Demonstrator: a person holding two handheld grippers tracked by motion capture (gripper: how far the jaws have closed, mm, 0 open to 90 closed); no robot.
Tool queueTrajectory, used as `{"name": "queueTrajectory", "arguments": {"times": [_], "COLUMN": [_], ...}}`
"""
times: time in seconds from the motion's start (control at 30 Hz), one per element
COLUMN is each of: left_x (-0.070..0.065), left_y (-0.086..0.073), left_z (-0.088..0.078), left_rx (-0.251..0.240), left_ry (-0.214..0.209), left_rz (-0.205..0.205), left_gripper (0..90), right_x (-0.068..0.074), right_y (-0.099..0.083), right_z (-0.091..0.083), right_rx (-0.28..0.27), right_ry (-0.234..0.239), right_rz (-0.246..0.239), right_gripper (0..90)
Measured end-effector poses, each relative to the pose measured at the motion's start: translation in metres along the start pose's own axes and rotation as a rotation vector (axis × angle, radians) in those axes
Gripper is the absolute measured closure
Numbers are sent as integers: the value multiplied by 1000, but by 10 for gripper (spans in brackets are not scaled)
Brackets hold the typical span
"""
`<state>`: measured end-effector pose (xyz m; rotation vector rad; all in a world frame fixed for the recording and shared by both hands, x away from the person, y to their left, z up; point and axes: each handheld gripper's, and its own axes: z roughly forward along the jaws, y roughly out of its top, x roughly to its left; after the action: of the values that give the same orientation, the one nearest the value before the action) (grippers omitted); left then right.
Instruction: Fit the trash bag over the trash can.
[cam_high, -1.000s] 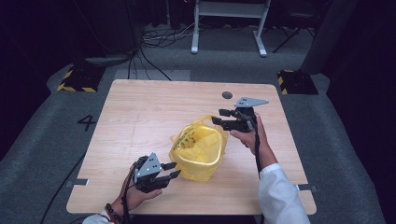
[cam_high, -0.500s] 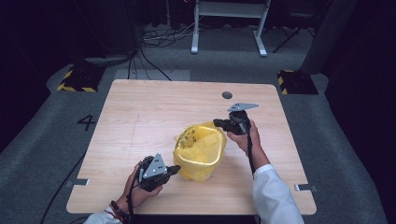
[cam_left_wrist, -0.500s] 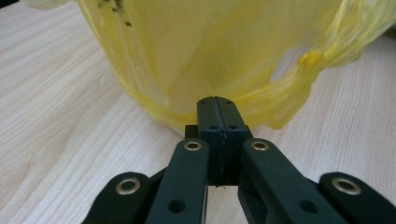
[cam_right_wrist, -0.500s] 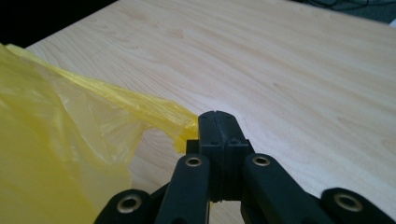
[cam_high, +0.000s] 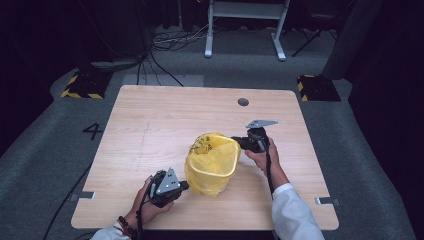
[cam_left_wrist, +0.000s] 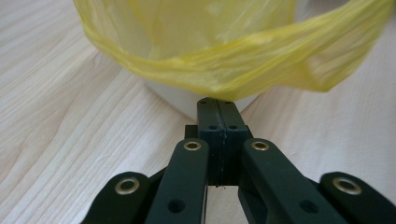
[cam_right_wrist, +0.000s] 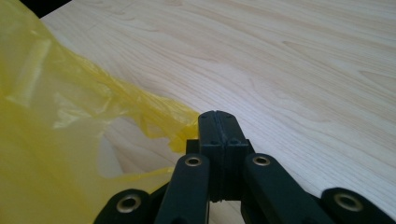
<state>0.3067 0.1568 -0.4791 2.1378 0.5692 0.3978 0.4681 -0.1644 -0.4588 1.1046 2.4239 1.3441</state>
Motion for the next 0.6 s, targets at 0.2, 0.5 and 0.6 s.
{"name": "queueTrajectory", "arguments": {"times": [0.2,0.5,0.6], "left_x": [-8,-9,-1], "left_y": [1,13,15], "left_z": [-24,-25,-19], "left_rx": [-93,-133,-127], "left_ry": [-43,-155,-143], "left_rz": [-78,-298,-370], "left_gripper": [381,216,210], "right_x": [4,14,15], "right_y": [6,11,12], "right_z": [-25,-38,-37], "right_rx": [-82,-107,-102], "right_ry": [-38,-39,-43], "right_rz": [-15,-52,-71], "right_gripper": [740,594,577]}}
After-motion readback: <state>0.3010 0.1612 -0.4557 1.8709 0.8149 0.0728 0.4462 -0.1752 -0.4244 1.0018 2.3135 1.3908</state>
